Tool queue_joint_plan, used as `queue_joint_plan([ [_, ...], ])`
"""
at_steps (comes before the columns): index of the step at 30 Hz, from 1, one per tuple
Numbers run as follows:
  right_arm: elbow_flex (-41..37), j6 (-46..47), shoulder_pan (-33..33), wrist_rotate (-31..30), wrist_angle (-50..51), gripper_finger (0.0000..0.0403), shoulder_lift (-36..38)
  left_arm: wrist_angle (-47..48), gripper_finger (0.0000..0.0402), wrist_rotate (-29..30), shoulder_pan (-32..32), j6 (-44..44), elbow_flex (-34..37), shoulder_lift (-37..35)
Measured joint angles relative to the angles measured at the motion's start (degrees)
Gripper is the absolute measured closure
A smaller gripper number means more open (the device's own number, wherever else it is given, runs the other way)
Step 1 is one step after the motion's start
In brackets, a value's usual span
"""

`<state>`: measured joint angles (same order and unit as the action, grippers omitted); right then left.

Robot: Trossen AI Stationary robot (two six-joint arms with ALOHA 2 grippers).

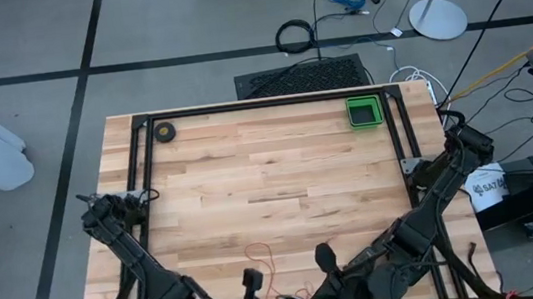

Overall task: Coil cords
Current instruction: Coil the red wire on the black spool

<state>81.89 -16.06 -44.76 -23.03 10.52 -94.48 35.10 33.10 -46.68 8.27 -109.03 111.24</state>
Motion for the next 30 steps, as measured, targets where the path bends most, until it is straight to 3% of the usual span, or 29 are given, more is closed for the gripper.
queue_joint_plan([
  [20,-0.07,-10.01,1.41,-2.75,-15.39,0.0403,-3.88,-3.46,0.0393,-6.92,0.59,-3.24,-0.03,0.78],
  [30,-0.07,-10.03,3.50,1.08,-20.33,0.0403,-6.36,-6.56,0.0393,-10.09,1.13,-8.50,-0.03,2.01],
])
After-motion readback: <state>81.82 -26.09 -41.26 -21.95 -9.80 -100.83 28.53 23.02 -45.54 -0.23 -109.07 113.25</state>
